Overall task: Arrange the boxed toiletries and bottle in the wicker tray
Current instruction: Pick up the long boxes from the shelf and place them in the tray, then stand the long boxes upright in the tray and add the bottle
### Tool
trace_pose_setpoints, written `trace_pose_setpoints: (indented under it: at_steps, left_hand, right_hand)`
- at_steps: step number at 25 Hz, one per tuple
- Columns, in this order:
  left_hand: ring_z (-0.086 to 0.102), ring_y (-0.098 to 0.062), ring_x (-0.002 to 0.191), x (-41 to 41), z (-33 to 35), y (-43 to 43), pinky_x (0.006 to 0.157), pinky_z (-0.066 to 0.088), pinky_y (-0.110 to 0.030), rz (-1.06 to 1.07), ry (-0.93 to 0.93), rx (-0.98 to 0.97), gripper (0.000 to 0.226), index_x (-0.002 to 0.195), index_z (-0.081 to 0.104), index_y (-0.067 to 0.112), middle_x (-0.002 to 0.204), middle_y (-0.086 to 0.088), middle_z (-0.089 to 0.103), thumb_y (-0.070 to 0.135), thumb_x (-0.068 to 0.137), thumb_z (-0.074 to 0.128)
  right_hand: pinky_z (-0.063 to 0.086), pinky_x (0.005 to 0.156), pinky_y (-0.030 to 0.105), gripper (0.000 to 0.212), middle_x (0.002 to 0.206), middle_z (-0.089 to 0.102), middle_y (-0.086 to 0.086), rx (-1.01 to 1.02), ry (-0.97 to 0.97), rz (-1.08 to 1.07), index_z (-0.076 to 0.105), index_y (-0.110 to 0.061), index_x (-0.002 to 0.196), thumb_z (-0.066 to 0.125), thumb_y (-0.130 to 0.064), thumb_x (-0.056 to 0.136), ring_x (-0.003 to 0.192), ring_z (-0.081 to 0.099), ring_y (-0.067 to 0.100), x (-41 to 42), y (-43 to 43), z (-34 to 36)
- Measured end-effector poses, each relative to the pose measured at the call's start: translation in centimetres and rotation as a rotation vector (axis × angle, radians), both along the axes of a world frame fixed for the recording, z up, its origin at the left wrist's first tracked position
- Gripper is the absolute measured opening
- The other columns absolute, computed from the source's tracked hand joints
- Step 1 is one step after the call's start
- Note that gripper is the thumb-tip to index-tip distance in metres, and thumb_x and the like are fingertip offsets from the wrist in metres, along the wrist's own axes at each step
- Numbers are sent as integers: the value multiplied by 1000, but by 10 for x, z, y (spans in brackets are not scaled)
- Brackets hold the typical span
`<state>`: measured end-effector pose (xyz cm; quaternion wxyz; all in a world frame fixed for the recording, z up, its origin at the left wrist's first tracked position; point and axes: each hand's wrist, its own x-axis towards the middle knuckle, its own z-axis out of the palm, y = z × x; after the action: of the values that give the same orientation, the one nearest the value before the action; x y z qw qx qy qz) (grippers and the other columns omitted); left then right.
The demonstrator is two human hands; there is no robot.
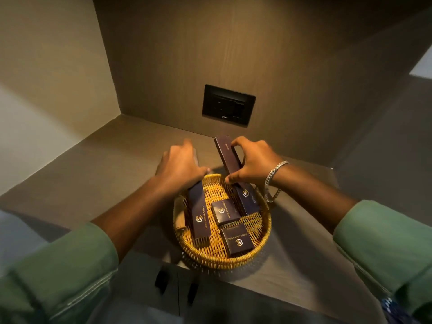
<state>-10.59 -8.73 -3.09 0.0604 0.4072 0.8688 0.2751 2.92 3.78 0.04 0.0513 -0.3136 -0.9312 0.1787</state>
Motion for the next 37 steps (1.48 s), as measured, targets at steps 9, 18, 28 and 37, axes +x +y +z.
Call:
trace_pose_setpoints:
  at_steps: [9,18,28,37]
  left_hand:
    - [57,-20,79,-6,-20,-5,60,48,-33,-47,-13,19,47,104,55,13,90,-5,59,47,76,72]
    - [55,-19,80,-19,-17,-11,64,44,-31,-47,45,123,30,96,58,12,92,-9,61,37,84,67]
    - [58,-22,105,-11,-30,-28,86,54,-43,-71,-354,99,79,134,36,25,121,-5,58,37,69,79]
    - [55,-14,99,-13,-48,-35,75,51,-28,-26,-322,236,79,135,31,33,123,-3,57,33,72,78]
  right_hand:
    - [56,77,42,92,117,59,13,24,-228,-118,42,-15,124,91,-30,48,100,59,31,-11,-10,-16]
    - [55,72,37,70,105,63,11,108,-283,-122,55,-13,110,88,-38,53,85,57,25,-19,-14,-5]
    - [43,64,21,46,112,62,-1,-50,-40,291,57,-26,118,73,-21,76,89,58,11,-84,-15,-4]
    - [49,75,33,36,113,65,1,-86,-298,546,64,-25,110,64,-8,79,90,58,14,-121,3,-11]
